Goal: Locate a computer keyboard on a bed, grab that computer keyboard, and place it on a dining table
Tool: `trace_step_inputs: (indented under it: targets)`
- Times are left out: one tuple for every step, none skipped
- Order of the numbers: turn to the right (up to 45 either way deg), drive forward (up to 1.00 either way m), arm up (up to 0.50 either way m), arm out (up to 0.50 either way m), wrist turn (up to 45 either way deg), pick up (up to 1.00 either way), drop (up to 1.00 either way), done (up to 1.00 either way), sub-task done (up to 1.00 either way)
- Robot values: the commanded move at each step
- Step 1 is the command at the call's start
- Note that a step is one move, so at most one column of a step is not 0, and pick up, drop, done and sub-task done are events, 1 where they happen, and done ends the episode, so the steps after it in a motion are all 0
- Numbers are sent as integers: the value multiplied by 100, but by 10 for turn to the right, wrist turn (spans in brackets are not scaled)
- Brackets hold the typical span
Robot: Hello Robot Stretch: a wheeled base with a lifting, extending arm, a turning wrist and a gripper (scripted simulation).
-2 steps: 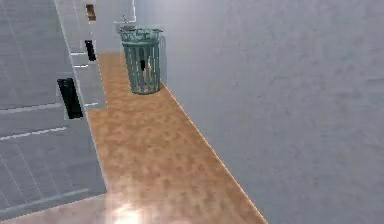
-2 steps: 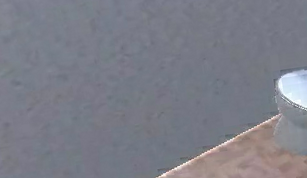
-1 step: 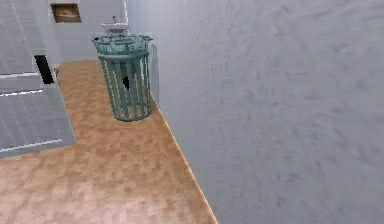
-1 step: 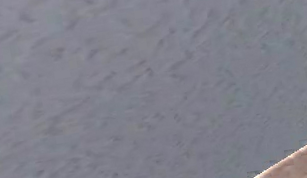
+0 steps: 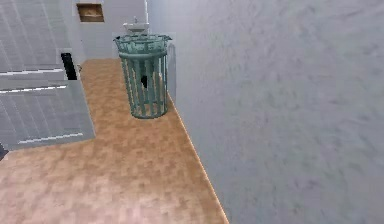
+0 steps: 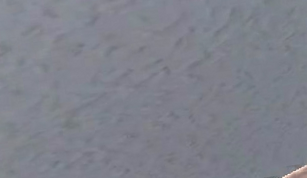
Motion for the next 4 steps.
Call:
trace_step_inputs:
  targets:
    - [-30, 0, 0, 0, 0, 0, 0, 0, 0]
    - [0, 20, 0, 0, 0, 0, 0, 0, 0]
    - [-90, 0, 0, 0, 0, 0, 0, 0, 0]
    - [0, 75, 0, 0, 0, 0, 0, 0, 0]
